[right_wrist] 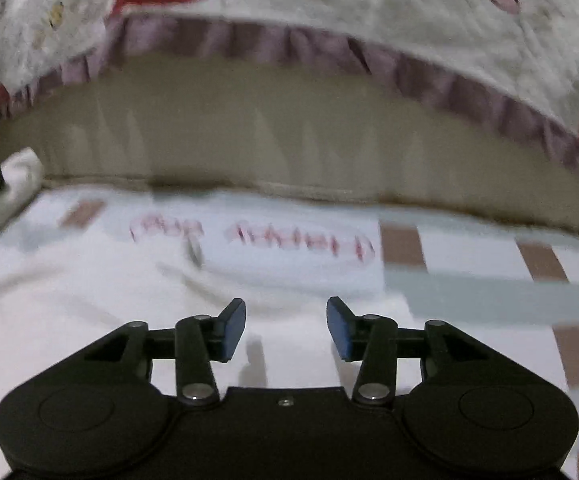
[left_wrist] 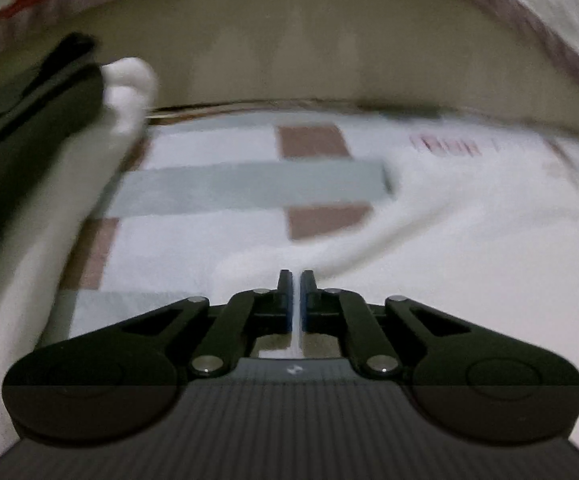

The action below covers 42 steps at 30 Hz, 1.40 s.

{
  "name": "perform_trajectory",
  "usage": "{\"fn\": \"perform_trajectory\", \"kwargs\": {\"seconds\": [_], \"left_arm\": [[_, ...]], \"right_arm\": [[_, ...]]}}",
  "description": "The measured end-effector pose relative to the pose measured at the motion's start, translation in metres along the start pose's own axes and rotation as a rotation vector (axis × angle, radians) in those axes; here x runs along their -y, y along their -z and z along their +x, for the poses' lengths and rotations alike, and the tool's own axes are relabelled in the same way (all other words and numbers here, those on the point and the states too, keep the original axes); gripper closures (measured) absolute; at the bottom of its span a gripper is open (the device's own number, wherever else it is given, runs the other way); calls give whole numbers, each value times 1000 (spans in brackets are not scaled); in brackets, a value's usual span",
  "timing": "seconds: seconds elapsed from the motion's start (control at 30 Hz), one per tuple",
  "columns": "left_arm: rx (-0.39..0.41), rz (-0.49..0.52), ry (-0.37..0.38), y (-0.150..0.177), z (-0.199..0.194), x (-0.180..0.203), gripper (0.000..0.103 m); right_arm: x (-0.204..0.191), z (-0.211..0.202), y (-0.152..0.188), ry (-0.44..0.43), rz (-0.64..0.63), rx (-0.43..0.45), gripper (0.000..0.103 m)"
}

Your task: Fold clothes

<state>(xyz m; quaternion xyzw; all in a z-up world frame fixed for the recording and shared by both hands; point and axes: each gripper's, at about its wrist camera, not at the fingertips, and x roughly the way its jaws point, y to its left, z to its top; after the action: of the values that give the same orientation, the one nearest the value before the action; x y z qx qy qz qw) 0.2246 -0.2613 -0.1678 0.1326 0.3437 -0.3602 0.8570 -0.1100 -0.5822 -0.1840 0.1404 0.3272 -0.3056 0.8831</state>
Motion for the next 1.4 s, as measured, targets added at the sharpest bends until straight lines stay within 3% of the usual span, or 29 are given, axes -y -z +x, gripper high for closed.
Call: {"fn": "perform_trajectory", "kwargs": {"seconds": [0.07,0.13,0.23,0.3,0.37,0.43,0.5,0.6,0.7,0.87,1.0,1.1,1.17,1.23,1.27,1.3,1.4], "left_arm": [[31,-31,-74,-3,1,-14,103],[23,-174,102,-4,-2,-35,103],[53,-198,257,-6,-13,-33,102],[53,-154,343,-7,-16,-18,100],[16,-125,409,-5,-12,-2,99],[-50,-106,438,0,-3,15,98],[-61,-95,392,3,2,20,98],[-70,-78,314,8,9,26,91],[-60,-61,228,10,10,27,90],[-76,-68,178,7,9,21,90],[-113,-39,131,7,8,22,90],[-119,-15,75,10,1,19,90],[-125,-18,33,12,-11,14,90],[-132,-117,17,16,-33,0,88],[-135,-169,9,18,-44,-6,80],[-124,-221,11,21,-58,-11,76],[-127,-261,75,36,-96,-10,70]], "right_arm": [[7,2,0,-16,17,-25,53],[4,3,-5,-66,20,-39,53],[-10,20,-23,-220,64,-81,53],[-18,34,-29,-304,123,-133,53],[-25,53,-35,-323,174,-165,53],[-31,69,-41,-260,190,-177,53],[-33,85,-47,-169,200,-180,54],[-28,97,-58,-110,219,-164,56],[-30,84,-62,-24,183,-127,53],[-11,17,-39,-47,231,-45,49],[9,-13,-4,-104,189,-107,44],[29,-14,18,-22,140,-172,45],[45,-20,27,68,128,-157,49],[55,-34,29,209,149,-142,46],[60,-44,29,263,181,-131,45],[66,-57,30,266,238,-106,45],[72,-92,35,139,351,-54,45]]}}
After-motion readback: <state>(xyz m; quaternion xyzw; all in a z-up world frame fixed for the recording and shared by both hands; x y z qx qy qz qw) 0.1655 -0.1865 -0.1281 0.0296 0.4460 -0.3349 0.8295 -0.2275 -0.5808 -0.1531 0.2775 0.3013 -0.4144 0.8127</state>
